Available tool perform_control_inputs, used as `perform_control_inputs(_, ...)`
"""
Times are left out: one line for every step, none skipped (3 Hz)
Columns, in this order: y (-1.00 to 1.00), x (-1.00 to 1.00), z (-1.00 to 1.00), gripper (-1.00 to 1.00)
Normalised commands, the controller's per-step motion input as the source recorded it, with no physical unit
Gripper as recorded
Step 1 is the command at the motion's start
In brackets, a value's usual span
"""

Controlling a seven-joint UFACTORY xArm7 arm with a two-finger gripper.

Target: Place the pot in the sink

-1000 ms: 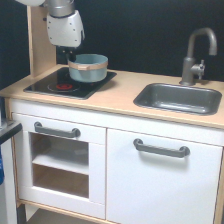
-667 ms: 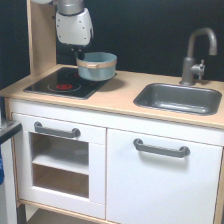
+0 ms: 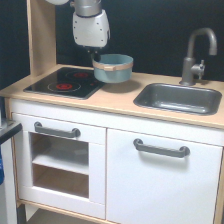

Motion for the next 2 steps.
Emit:
perform_control_inputs(0.07, 0.99, -0.26, -1.0)
perform_control_inputs(-0.03, 1.0, -0.55, -1.0)
